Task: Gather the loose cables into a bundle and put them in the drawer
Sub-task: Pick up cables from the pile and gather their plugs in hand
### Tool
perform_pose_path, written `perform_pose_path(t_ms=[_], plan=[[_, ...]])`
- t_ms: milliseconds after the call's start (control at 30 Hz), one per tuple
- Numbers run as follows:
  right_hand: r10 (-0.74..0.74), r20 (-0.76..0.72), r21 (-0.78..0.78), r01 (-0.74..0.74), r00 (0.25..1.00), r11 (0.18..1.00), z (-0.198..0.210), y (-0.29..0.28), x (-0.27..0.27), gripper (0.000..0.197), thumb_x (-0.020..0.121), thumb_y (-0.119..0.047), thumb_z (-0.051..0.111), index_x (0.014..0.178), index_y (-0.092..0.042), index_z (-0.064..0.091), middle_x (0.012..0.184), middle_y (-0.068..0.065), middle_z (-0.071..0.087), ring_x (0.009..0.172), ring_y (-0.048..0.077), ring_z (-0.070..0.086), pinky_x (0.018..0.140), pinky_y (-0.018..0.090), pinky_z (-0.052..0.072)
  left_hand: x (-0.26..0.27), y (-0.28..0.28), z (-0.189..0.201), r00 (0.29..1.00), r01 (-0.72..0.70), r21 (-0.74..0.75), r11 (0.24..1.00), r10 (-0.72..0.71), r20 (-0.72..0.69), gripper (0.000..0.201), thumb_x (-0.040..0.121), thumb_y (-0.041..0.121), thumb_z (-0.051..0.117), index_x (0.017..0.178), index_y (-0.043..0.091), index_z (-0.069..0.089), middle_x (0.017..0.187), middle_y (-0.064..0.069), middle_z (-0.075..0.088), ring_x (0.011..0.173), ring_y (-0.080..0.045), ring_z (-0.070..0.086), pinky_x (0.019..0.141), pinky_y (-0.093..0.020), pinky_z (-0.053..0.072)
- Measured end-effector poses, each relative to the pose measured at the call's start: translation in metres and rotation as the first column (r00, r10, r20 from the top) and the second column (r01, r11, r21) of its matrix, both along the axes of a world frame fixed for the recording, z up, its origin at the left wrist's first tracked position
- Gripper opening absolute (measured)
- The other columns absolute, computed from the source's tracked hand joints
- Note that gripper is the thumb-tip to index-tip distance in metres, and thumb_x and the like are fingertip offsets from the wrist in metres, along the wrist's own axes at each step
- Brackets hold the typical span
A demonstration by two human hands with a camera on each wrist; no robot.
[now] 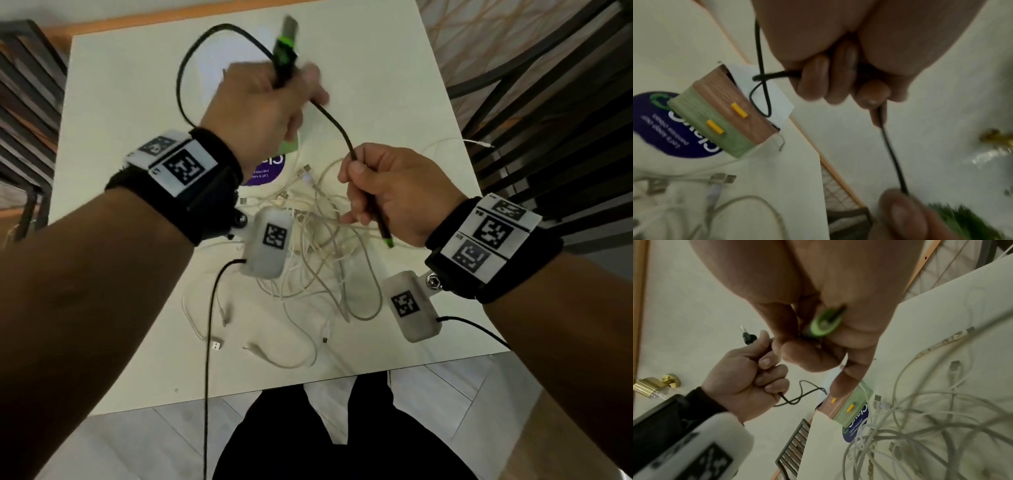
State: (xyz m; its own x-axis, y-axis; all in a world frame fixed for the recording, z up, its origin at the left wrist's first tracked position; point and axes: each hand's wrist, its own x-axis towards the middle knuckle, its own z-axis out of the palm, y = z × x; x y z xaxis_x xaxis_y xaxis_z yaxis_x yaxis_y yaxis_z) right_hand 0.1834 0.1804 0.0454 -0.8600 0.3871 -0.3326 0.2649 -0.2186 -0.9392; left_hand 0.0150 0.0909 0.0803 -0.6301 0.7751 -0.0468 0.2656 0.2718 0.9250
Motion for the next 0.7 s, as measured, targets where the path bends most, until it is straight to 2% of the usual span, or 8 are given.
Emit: perform_pose_path(t_ms=[100, 200, 267, 333, 433, 567, 633, 700], plan=[[-0.023, 0.006, -0.077, 0.024, 1.0, 0.997, 0.002, -0.003, 0.003, 0.025, 0.102, -0.01, 0.042, 0.084, -0.009, 0.059, 0.057, 0.009, 0.05, 0.044, 0.02, 0.044, 0.067, 0.048, 0.055, 0.016, -0.004, -0.009, 0.973, 0.219, -0.179, 0.959, -0.227, -0.026, 0.028, 0.095, 0.035, 0.065, 0.077, 0.015, 0.074, 0.042, 0.009, 0.051, 0.037, -0.003, 0.04, 0.042, -0.015, 0.032], [-0.033, -0.009, -0.139, 0.031, 0.999, 0.99, 0.004, -0.004, 0.007, 0.024, 0.102, -0.009, 0.042, 0.086, -0.007, 0.06, 0.056, 0.009, 0.051, 0.042, 0.02, 0.039, 0.054, 0.035, 0.05, 0.018, -0.003, -0.01, 0.988, 0.15, -0.116, 0.982, -0.145, 0.048, 0.024, 0.095, 0.031, 0.064, 0.085, 0.012, 0.074, 0.041, 0.011, 0.046, 0.038, -0.003, 0.038, 0.043, -0.016, 0.03], [-0.027, -0.009, -0.141, 0.025, 1.0, 0.99, 0.005, -0.002, 0.013, 0.024, 0.101, -0.005, 0.042, 0.084, -0.005, 0.06, 0.056, 0.01, 0.05, 0.04, 0.018, 0.035, 0.047, 0.028, 0.041, 0.014, 0.0, -0.01, 0.978, 0.089, 0.022, 0.996, -0.091, 0.187, 0.024, 0.09, 0.027, 0.069, 0.096, 0.004, 0.071, 0.045, 0.007, 0.04, 0.039, -0.01, 0.031, 0.042, -0.021, 0.023], [-0.003, 0.019, -0.117, 0.005, 1.0, 0.993, 0.004, 0.001, 0.023, 0.024, 0.099, -0.001, 0.043, 0.082, -0.002, 0.06, 0.055, 0.012, 0.05, 0.039, 0.017, 0.034, 0.044, 0.026, 0.034, 0.016, 0.003, -0.011, 0.933, 0.023, 0.13, 0.991, -0.068, 0.353, 0.03, 0.088, 0.031, 0.069, 0.103, 0.006, 0.066, 0.049, 0.0, 0.036, 0.04, -0.014, 0.024, 0.046, -0.026, 0.015], [-0.01, 0.112, -0.026, 0.013, 0.994, 1.0, -0.002, 0.014, 0.052, 0.025, 0.095, 0.002, 0.045, 0.078, -0.002, 0.062, 0.058, 0.015, 0.058, 0.042, 0.022, 0.044, 0.047, 0.028, 0.038, 0.031, 0.017, -0.017, 0.86, -0.034, 0.125, 0.992, -0.035, 0.509, 0.025, 0.098, 0.034, 0.06, 0.09, 0.011, 0.067, 0.049, 0.001, 0.042, 0.041, -0.012, 0.024, 0.049, -0.028, 0.014], [-0.103, 0.155, -0.019, 0.108, 0.983, 0.994, -0.005, 0.035, 0.094, 0.008, 0.09, 0.003, 0.058, 0.097, 0.0, 0.062, 0.076, 0.02, 0.066, 0.055, 0.029, 0.056, 0.056, 0.034, 0.051, 0.084, 0.046, -0.027, 0.864, 0.203, 0.044, 0.978, -0.2, 0.461, 0.031, 0.1, 0.031, 0.057, 0.079, 0.011, 0.068, 0.052, 0.001, 0.052, 0.039, -0.011, 0.028, 0.045, -0.026, 0.015], [-0.14, 0.092, -0.022, 0.142, 0.986, 0.99, -0.002, 0.041, 0.108, 0.008, 0.094, -0.01, 0.058, 0.1, -0.004, 0.059, 0.066, 0.014, 0.056, 0.048, 0.021, 0.048, 0.047, 0.03, 0.045, 0.114, 0.06, -0.029, 0.851, 0.33, 0.025, 0.944, -0.309, 0.424, 0.029, 0.099, 0.029, 0.06, 0.085, 0.007, 0.072, 0.054, -0.001, 0.055, 0.042, -0.016, 0.032, 0.043, -0.023, 0.021], [-0.205, 0.066, 0.065, 0.201, 0.976, 0.977, -0.001, 0.049, 0.121, 0.02, 0.101, -0.017, 0.049, 0.089, -0.005, 0.061, 0.053, 0.006, 0.038, 0.041, 0.014, 0.032, 0.043, 0.025, 0.029, 0.131, 0.072, -0.029, 0.847, 0.334, 0.03, 0.942, -0.314, 0.429, 0.027, 0.097, 0.03, 0.062, 0.09, 0.005, 0.071, 0.053, -0.001, 0.055, 0.047, -0.021, 0.033, 0.044, -0.024, 0.021]])
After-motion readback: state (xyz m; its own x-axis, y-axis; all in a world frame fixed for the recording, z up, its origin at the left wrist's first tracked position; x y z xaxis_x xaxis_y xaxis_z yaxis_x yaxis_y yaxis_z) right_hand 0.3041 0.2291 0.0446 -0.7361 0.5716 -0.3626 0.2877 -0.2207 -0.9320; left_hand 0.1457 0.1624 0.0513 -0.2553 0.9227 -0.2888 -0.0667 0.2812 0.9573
